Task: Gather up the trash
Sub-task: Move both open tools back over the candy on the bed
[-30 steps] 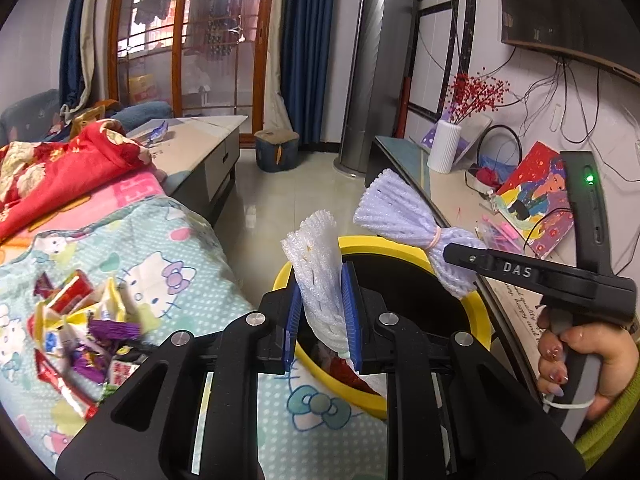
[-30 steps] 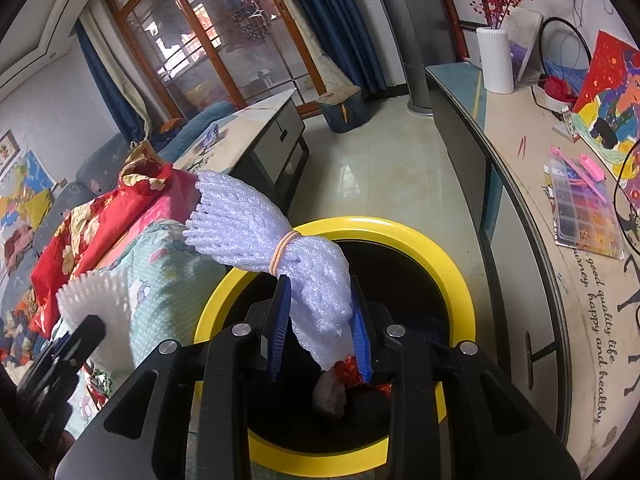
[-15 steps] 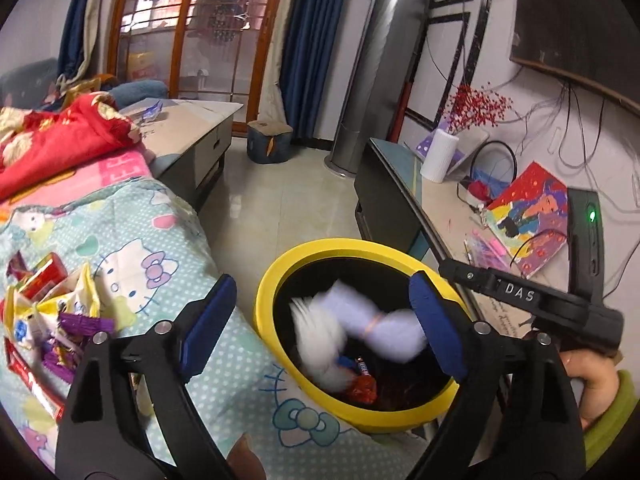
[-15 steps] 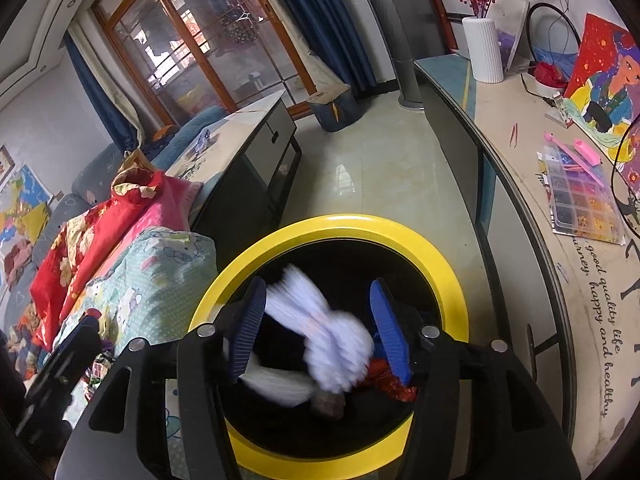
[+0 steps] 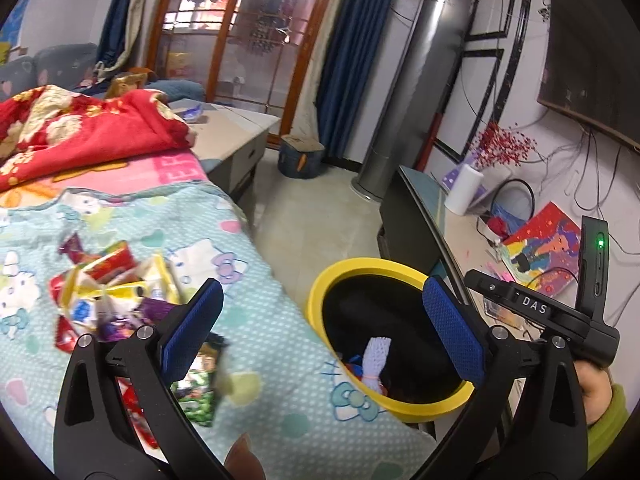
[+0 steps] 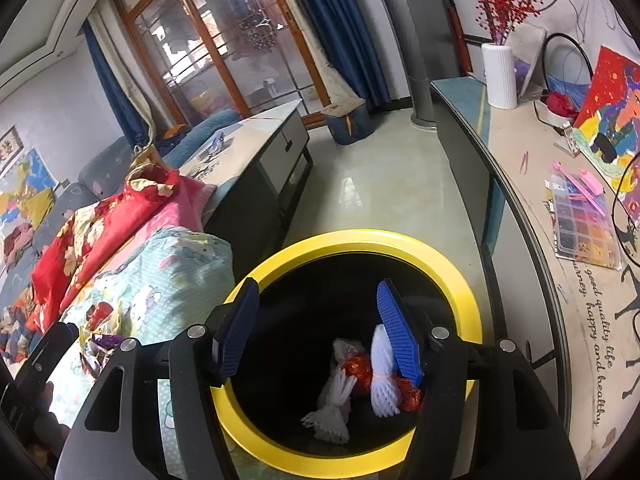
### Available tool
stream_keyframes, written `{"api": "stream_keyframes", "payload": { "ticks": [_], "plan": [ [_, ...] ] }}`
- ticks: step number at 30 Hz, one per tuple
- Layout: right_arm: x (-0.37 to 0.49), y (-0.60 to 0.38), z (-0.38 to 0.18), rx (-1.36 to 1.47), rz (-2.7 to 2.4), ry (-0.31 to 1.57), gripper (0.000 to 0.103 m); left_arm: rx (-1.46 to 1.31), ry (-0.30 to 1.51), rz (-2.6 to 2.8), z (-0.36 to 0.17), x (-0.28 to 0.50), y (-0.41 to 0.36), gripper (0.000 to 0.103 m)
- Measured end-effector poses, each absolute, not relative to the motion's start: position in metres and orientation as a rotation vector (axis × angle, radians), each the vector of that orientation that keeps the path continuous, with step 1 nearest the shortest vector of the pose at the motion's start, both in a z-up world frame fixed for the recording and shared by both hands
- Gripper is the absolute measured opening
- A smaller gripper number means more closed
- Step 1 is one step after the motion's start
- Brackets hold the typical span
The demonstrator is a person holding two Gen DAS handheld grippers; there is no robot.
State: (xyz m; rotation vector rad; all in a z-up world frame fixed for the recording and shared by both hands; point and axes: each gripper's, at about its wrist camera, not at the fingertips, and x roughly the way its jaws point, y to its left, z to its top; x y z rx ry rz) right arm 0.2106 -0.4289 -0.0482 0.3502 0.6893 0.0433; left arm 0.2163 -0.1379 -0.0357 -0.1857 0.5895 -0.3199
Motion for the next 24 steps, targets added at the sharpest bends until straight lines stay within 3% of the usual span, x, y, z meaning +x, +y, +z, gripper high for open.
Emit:
{"api": "stream_keyframes", "payload": {
  "ticks": [14,24],
  "plan": [
    [0.204,-0.393,-0.025,0.297,0.109,0.654,0.061,-0.218,0.527,-0.240,-0.023,0.199,-0.094,0.092],
    [0.201,-0.349,-0.017,0.242,0.194,0.648,0.072,-0.239,0.503,-0.200,-0.019,0.190,-0.067,0.092]
  ]
}}
